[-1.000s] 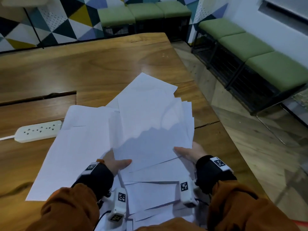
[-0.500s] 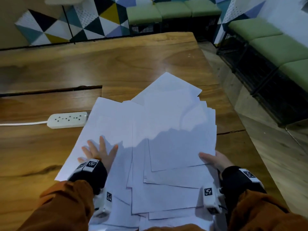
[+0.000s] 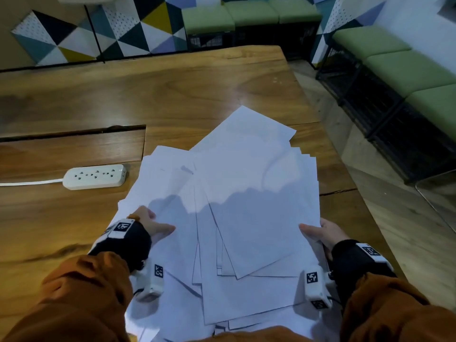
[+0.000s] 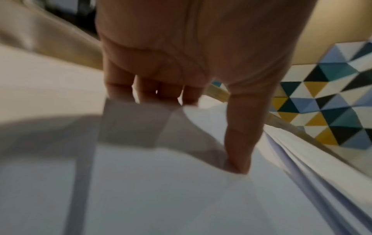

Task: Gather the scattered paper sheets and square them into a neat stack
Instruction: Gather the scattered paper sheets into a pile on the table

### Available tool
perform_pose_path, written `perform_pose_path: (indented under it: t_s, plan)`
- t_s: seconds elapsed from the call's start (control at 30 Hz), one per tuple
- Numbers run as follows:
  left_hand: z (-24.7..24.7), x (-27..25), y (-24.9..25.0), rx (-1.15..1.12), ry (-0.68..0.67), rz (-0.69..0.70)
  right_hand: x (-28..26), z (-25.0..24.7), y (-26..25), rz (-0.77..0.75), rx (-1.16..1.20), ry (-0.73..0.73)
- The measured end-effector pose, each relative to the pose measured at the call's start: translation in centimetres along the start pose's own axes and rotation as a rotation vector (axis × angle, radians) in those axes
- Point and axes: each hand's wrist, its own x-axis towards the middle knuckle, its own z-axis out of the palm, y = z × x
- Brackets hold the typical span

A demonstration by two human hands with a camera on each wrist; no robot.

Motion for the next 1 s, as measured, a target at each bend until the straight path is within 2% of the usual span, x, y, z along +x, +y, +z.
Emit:
perform_pose_path:
  t_s: [0.07,0.13,0.23,0.3,0.33,0.37,0.53,0.63,0.73,0.77,0.8,0.83,0.9,0.93,1.0]
  plan:
    - [0.7,0.8,-1.1,0.019,-0.035,0.034,-0.1,0.2,-0.1,0.010,0.016,-0.001]
    - [1.6,1.9,-1.9,-0.056,-0.031,0.086,-0.3,0.2,-0.3,0.005,0.017,-0.002]
    - [0.6,0.1,-0.6,-0.206,0.063,0.209,-0.4,0.3,-0.3,-0.005,0.006,-0.021]
    - [-0.4,-0.7,0.0,-0.336,0.165,0.238,-0.2,0.2,-0.2,0.000,0.002,-0.020]
    - [-0.6,-1.1,0.1,-0.419,0.172,0.243,-0.1,0.1,0.0,0.002,-0.004,-0.010]
    - [-0.4,-1.3,0.1,-0.495,0.152,0.241,-0.1,0.1,0.0,0.000,-0.007,-0.008]
    - [4.0,-1.7,0.8,-0.741,-0.183,0.298,0.1,0.0,0.1,0.010,0.014,-0.035]
    - [7.3,-3.2,3.4,-0.703,-0.348,0.396,0.0,0.0,-0.2,0.012,0.020,-0.050]
    - [7.5,-3.5,5.1,-0.595,-0.400,0.474,0.2,-0.1,-0.1,0.008,0.050,-0.058]
    - [6.6,-3.1,5.3,-0.569,-0.351,0.478,0.4,-0.1,0.1,-0.008,0.070,-0.063]
    - [5.4,-2.3,5.1,-0.521,-0.216,0.449,0.5,-0.2,0.1,-0.015,0.082,-0.068]
    - [4.1,-1.2,4.5,-0.463,-0.039,0.400,0.5,-0.1,0.0,-0.012,0.090,-0.071]
    - [1.4,0.8,2.1,-0.251,0.294,0.192,0.5,0.0,-0.2,-0.010,0.094,-0.053]
    - [0.6,1.1,0.8,-0.149,0.361,0.068,0.6,-0.1,-0.1,-0.011,0.081,-0.040]
    - [0.6,0.3,-0.9,-0.031,0.343,-0.105,0.7,-0.1,0.0,-0.017,0.060,-0.030]
